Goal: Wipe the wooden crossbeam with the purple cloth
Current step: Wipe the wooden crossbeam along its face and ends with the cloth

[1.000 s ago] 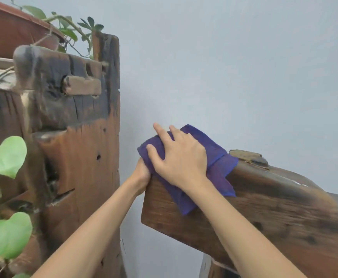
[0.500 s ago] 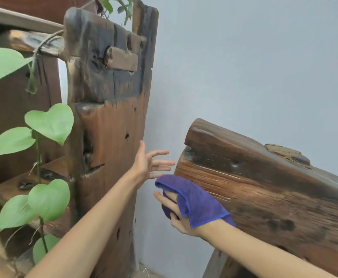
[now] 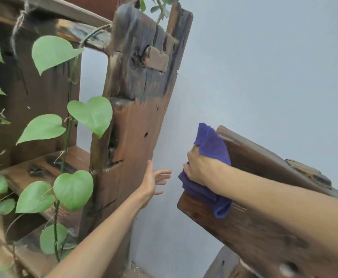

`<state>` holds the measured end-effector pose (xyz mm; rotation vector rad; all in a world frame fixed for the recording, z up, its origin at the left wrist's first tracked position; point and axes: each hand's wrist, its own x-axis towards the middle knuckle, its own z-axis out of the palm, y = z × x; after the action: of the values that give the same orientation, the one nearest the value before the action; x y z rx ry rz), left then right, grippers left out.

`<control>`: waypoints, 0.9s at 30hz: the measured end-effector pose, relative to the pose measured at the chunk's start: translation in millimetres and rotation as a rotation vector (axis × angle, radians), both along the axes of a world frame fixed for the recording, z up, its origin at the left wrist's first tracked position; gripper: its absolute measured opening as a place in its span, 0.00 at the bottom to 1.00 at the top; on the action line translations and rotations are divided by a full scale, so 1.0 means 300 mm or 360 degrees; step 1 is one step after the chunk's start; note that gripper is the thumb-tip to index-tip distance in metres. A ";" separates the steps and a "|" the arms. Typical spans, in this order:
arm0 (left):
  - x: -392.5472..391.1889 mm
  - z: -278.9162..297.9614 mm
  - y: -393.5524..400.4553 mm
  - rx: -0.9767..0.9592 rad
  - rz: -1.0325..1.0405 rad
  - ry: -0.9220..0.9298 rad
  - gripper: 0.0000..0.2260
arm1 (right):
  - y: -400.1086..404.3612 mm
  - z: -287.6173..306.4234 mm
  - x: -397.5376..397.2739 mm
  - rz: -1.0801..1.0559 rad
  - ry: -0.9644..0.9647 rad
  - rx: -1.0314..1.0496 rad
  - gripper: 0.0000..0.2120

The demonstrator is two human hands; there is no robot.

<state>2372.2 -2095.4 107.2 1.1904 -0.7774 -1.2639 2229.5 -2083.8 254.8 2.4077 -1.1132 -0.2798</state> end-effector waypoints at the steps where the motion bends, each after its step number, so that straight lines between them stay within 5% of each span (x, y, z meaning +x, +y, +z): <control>1: -0.004 0.001 -0.001 0.0020 -0.0039 -0.0026 0.39 | -0.023 0.025 0.006 0.0005 -0.0026 -0.0122 0.21; 4: -0.022 -0.015 -0.005 0.0084 -0.0127 -0.0037 0.41 | -0.015 0.235 0.044 -0.0457 0.0207 -0.0508 0.15; 7: -0.028 -0.043 -0.016 0.0112 -0.0170 -0.0013 0.41 | -0.011 0.324 0.050 -0.0761 -0.0174 -0.0175 0.14; 9: -0.022 -0.049 -0.018 0.0118 -0.0161 -0.0031 0.40 | 0.002 0.283 0.055 -0.0695 -0.0058 -0.0277 0.13; 14: -0.008 -0.066 0.004 0.0129 -0.0101 -0.0086 0.40 | 0.031 0.084 0.130 -0.0422 0.0857 -0.0669 0.17; 22: 0.018 -0.120 0.054 0.0183 -0.0067 -0.0054 0.41 | 0.043 -0.223 0.162 -0.0298 0.1062 -0.0237 0.20; 27: 0.037 -0.128 0.071 0.0206 -0.0015 -0.0321 0.34 | 0.124 -0.447 0.067 0.0250 0.1066 -0.0140 0.13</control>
<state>2383.2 -2074.1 68.7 1.4370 -0.8587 -1.2288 2249.5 -2046.7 120.7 2.0564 -0.6106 -0.8807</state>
